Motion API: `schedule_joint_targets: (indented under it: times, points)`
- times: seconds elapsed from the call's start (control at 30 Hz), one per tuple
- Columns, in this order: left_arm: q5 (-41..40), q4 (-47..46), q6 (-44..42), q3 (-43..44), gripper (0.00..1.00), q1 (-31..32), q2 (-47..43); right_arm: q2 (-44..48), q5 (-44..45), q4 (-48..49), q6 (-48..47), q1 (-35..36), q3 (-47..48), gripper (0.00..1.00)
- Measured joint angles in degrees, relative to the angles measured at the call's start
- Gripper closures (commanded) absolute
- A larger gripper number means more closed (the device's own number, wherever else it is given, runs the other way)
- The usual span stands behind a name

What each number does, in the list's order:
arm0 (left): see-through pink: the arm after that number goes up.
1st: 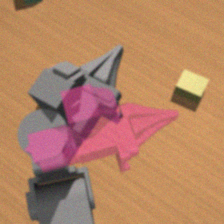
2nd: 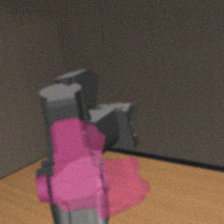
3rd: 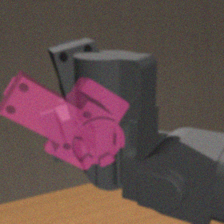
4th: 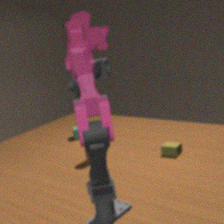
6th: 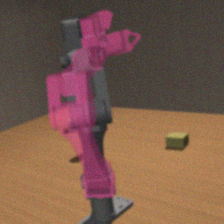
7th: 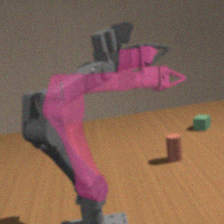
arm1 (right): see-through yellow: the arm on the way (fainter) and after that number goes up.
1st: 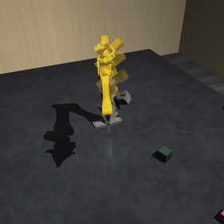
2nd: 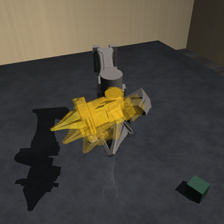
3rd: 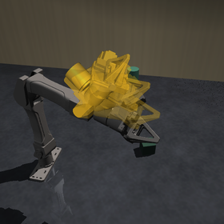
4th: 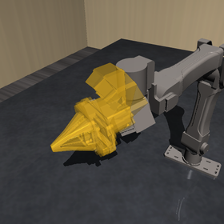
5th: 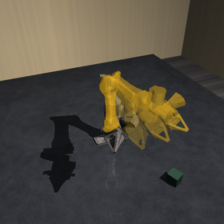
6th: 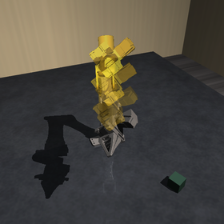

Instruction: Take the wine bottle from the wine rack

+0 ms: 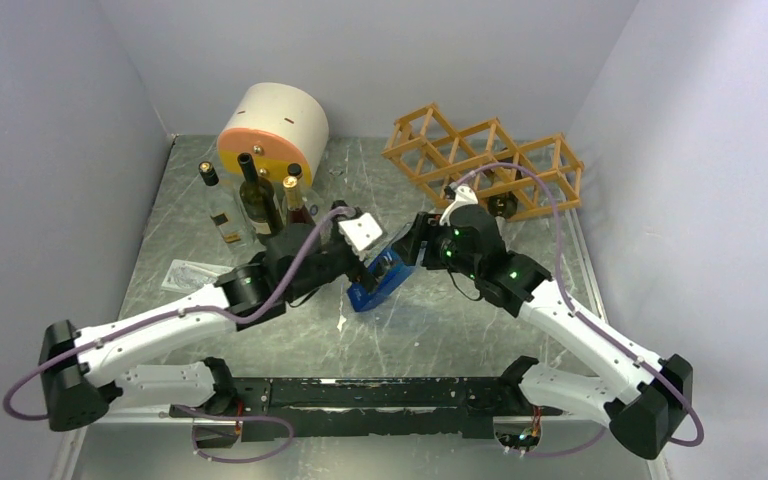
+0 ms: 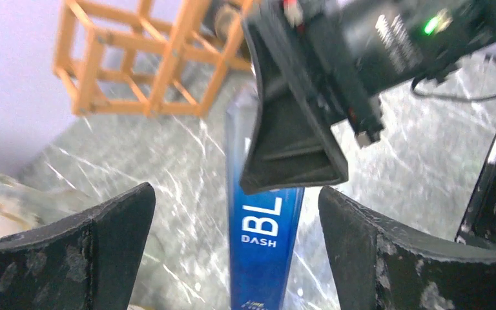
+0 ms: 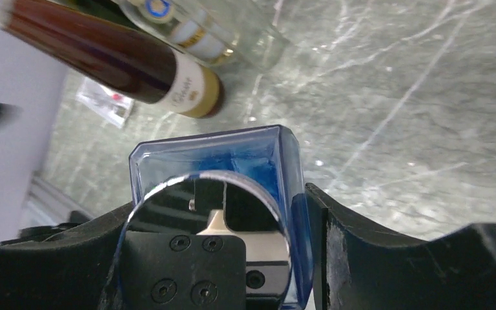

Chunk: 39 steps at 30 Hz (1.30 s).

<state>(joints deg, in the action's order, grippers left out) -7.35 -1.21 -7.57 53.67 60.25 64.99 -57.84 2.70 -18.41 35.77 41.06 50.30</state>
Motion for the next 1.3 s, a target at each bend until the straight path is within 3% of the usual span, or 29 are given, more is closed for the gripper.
schedule_joint_targets:
  times: [0.3, 0.57, 0.8, 1.3]
  points:
    - [-2.19, -10.38, 0.2, -4.66, 0.06, -4.72, -14.78, -5.38, 2.93, -7.3, -8.24, -0.07, 10.16, 1.0]
    - [-11.32, -16.59, 4.0, -9.57, 0.07, -12.63, -24.46, -16.02, 2.54, -6.88, -16.72, 2.19, 19.74, 1.0]
    - [-17.51, -19.85, 5.77, -12.22, 0.11, -16.37, -28.65, -24.63, -3.82, -5.29, -26.88, 3.67, 26.1, 1.0]
    - [-21.66, -22.47, 5.62, -13.44, 0.15, -17.11, -30.03, -38.86, -15.26, -5.75, -43.17, 4.13, 40.35, 1.0]
